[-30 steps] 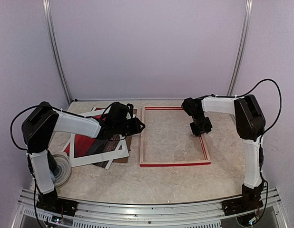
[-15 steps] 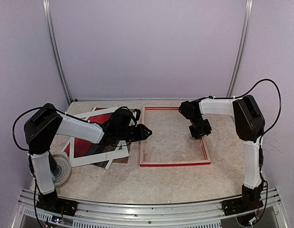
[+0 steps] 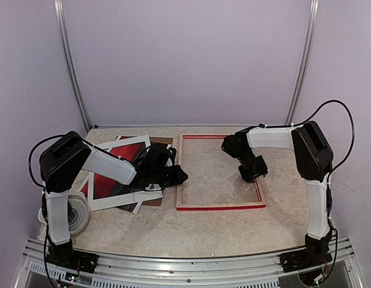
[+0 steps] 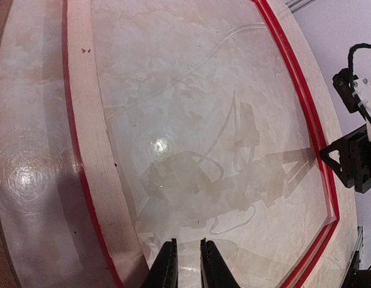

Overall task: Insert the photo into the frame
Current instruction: Press the glass panel against the frame body.

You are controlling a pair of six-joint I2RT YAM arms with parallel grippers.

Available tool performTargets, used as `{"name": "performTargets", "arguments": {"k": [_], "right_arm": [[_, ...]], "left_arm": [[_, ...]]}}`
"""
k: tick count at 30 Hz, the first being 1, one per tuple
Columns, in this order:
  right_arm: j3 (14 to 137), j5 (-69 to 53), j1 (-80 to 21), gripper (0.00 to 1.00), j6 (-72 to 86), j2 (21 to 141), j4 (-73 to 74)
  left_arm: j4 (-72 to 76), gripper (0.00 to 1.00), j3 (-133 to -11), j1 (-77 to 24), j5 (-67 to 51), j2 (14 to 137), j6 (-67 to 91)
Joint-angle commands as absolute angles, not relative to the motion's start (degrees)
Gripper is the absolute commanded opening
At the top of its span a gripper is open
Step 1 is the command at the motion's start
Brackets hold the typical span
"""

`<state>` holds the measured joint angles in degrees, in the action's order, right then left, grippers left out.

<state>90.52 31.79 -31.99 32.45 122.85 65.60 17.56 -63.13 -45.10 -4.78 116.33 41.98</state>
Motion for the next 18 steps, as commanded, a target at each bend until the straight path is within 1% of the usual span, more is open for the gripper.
{"name": "performTargets", "arguments": {"k": [1, 8, 18], "right_arm": [[89.10, 31.83, -32.73, 0.47, 34.36, 120.05, 69.45], [88.65, 32.69, -33.11, 0.47, 34.96, 119.12, 70.49], [80.90, 29.97, -34.05, 0.47, 35.44, 117.55, 68.77]], "left_arm": [[16.85, 0.15, -62.93, -45.26, -2.66, 116.23, 42.35], [16.83, 0.15, -62.92, -45.26, -2.33, 115.85, 42.41], [15.99, 0.14, -62.62, -45.22, -0.65, 115.22, 42.53]]}}
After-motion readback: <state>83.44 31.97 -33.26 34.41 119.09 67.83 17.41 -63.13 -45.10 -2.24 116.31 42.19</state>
